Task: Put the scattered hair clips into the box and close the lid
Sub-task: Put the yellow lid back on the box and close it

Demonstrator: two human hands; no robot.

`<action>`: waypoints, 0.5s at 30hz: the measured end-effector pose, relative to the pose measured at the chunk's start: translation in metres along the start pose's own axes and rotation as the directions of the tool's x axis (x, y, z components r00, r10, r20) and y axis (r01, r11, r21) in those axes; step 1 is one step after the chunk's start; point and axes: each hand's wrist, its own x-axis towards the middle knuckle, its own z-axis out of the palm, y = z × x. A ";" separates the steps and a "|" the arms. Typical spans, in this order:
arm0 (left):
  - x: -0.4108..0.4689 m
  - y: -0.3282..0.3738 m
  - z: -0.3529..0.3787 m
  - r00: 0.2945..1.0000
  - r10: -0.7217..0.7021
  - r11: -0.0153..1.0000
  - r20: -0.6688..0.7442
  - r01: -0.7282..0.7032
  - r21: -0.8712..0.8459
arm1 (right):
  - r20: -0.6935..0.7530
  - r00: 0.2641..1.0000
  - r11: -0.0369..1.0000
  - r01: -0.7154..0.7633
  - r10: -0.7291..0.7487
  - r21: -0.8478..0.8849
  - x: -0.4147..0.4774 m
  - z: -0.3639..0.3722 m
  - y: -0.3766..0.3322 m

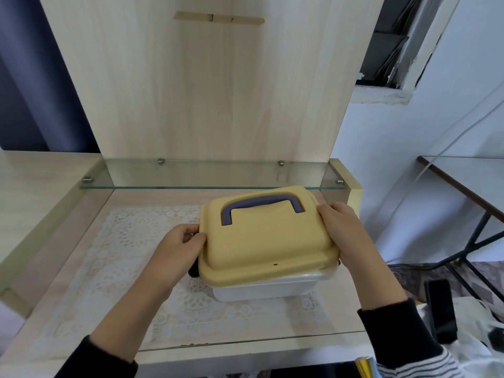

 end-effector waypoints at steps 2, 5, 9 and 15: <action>-0.002 0.000 0.003 1.000 0.005 1.000 -0.011 -0.005 -0.001 | 0.001 1.000 1.000 -0.012 0.012 -0.011 0.001 0.001 0.002; -0.005 -0.001 0.007 1.000 0.003 1.000 -0.022 -0.003 -0.017 | 0.005 1.000 0.999 -0.020 0.020 -0.026 0.002 0.001 0.005; -0.001 -0.008 0.008 0.998 -0.019 1.000 -0.054 0.018 -0.017 | 0.010 1.000 1.000 -0.006 0.006 -0.010 0.003 0.000 0.010; 0.004 -0.009 0.012 0.997 -0.062 0.998 -0.036 0.062 -0.007 | 0.047 0.999 1.000 0.017 -0.018 0.020 0.004 -0.004 0.018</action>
